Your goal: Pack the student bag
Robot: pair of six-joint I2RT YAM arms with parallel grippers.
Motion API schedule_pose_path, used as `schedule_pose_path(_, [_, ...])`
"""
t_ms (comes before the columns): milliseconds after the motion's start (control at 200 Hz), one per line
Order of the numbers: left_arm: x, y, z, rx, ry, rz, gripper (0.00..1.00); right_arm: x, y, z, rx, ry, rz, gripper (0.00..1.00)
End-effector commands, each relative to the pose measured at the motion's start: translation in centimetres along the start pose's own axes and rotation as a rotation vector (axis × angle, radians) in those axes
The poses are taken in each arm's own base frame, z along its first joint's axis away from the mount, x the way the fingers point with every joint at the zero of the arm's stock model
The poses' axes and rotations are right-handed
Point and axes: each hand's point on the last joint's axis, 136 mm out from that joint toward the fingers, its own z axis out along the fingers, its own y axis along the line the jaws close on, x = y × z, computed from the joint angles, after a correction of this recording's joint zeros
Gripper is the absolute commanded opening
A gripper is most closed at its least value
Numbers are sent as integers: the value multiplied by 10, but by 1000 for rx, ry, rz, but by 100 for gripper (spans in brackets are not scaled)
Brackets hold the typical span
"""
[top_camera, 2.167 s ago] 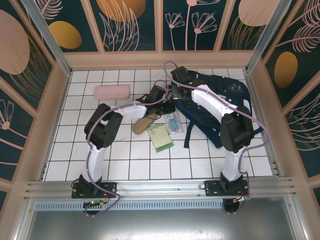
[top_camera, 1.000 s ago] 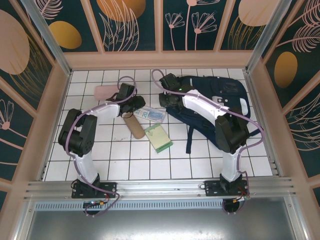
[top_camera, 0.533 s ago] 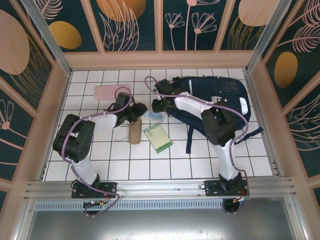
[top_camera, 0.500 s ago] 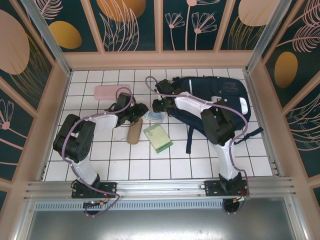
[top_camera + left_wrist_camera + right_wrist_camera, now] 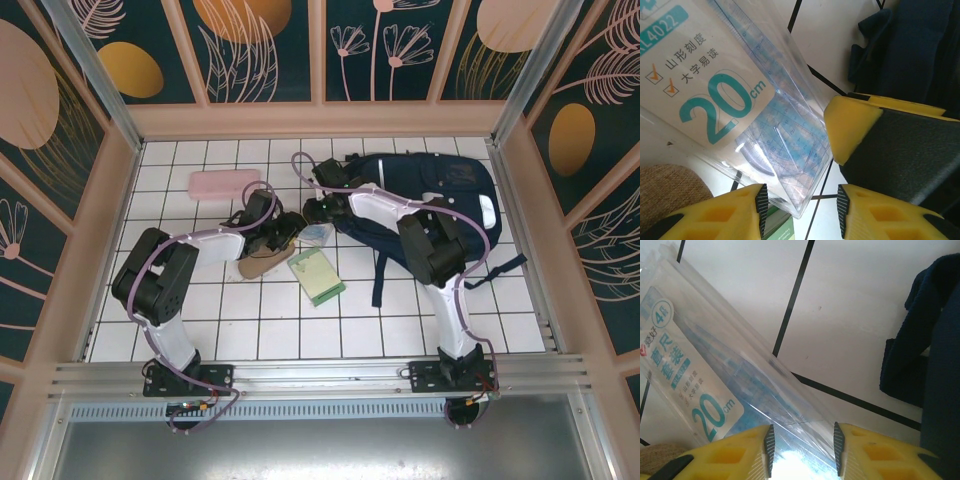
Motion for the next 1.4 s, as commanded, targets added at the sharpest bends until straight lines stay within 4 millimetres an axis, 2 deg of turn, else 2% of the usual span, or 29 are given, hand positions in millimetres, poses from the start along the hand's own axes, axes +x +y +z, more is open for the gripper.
schedule_pose_path(0, [10,43,-1,-120,13,-47,43,-4,-2,3,-9,-5,-12,39])
schedule_pose_path(135, [4,76,-21,-215,-36,-62,43,0,-1,3,-22,4,-6,39])
schedule_pose_path(155, [0,73,-28,-207,-53,-60,42,0,0,3,-25,7,-3,39])
schedule_pose_path(285, [-12,93,-46,-265,-101,-57,42,9,7,8,-42,29,-6,39])
schedule_pose_path(395, [-22,100,-58,-301,-139,-38,42,15,15,11,-52,40,-9,39])
schedule_pose_path(445, [-25,93,-61,-283,-150,-27,43,19,18,12,-55,48,-9,39])
schedule_pose_path(500, [-27,82,-61,-247,-144,-16,43,22,19,14,-48,53,-11,39])
schedule_pose_path(645, [-29,40,-55,-75,-118,-33,46,27,4,21,13,66,14,39])
schedule_pose_path(815, [-36,10,-47,35,-118,-63,47,26,12,15,-16,63,13,39])
schedule_pose_path(931, [-37,9,-39,21,-113,-66,47,29,20,14,-53,81,31,37])
schedule_pose_path(1091, [-42,19,-33,-23,-131,-90,47,52,38,20,-106,132,43,36])
schedule_pose_path(1176, [-42,25,-29,-44,-128,-104,46,57,49,19,-115,138,34,36])
schedule_pose_path(1226, [-42,27,-29,-52,-130,-108,46,56,54,15,-122,126,34,36])
schedule_pose_path(1261, [-40,40,-22,-89,-122,-120,46,52,56,11,-127,116,35,36])
schedule_pose_path(1396, [-40,52,-16,-119,-124,-126,46,35,59,-3,-118,75,18,37])
